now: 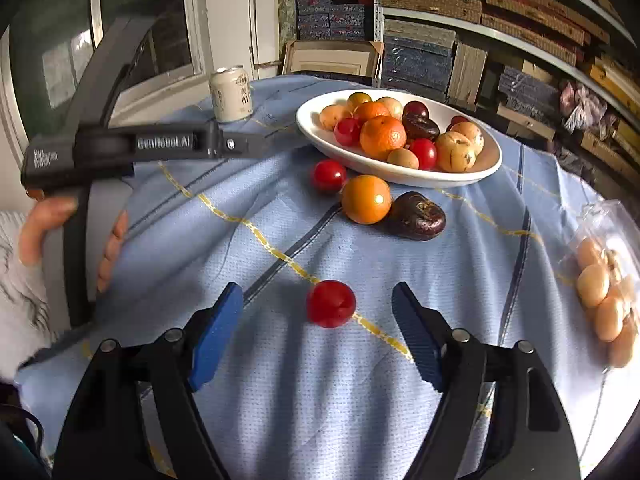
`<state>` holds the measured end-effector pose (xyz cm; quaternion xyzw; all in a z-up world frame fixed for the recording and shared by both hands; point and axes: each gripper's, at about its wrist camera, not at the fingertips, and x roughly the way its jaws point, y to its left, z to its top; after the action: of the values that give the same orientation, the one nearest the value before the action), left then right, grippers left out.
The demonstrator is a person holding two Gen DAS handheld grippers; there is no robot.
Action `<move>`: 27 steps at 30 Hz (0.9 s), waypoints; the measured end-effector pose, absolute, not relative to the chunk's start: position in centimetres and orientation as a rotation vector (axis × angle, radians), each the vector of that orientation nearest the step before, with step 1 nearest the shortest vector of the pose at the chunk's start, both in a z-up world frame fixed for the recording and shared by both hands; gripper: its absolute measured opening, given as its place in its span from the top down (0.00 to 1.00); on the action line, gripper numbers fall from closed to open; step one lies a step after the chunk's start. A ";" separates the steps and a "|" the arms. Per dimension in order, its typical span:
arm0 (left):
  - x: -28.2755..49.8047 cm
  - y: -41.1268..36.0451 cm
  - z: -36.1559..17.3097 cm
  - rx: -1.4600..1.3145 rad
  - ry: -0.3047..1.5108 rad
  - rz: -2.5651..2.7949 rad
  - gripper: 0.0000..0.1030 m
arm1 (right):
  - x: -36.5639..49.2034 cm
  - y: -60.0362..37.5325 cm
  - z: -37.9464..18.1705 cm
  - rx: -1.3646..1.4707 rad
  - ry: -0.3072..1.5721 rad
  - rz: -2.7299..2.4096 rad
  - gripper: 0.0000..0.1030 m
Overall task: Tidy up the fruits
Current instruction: 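Withdraw both open tools from the plate toward the remaining fruit, then grasp a red tomato with the right tool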
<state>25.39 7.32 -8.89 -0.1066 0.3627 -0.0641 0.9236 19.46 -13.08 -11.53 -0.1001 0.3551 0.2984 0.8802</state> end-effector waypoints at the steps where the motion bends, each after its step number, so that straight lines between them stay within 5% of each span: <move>1: 25.4 7.2 -9.0 -0.211 0.745 -0.132 0.12 | 19.6 -13.2 -11.5 -0.200 0.745 0.626 0.31; 11: 25.4 6.6 -9.3 -0.180 0.748 -0.130 0.11 | 20.3 -13.6 -11.6 -0.157 0.782 0.618 0.47; 24: 25.4 6.6 -9.2 -0.173 0.745 -0.130 0.11 | 21.4 -13.8 -12.3 -0.117 0.835 0.617 0.53; 27: 25.3 6.2 -9.1 -0.150 0.734 -0.133 0.11 | 21.7 -13.8 -12.6 -0.104 0.852 0.624 0.75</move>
<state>25.27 6.23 -9.08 -0.0733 0.3581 -0.0647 0.9286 21.69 -13.82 -12.56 -0.0497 0.4063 0.2977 0.8624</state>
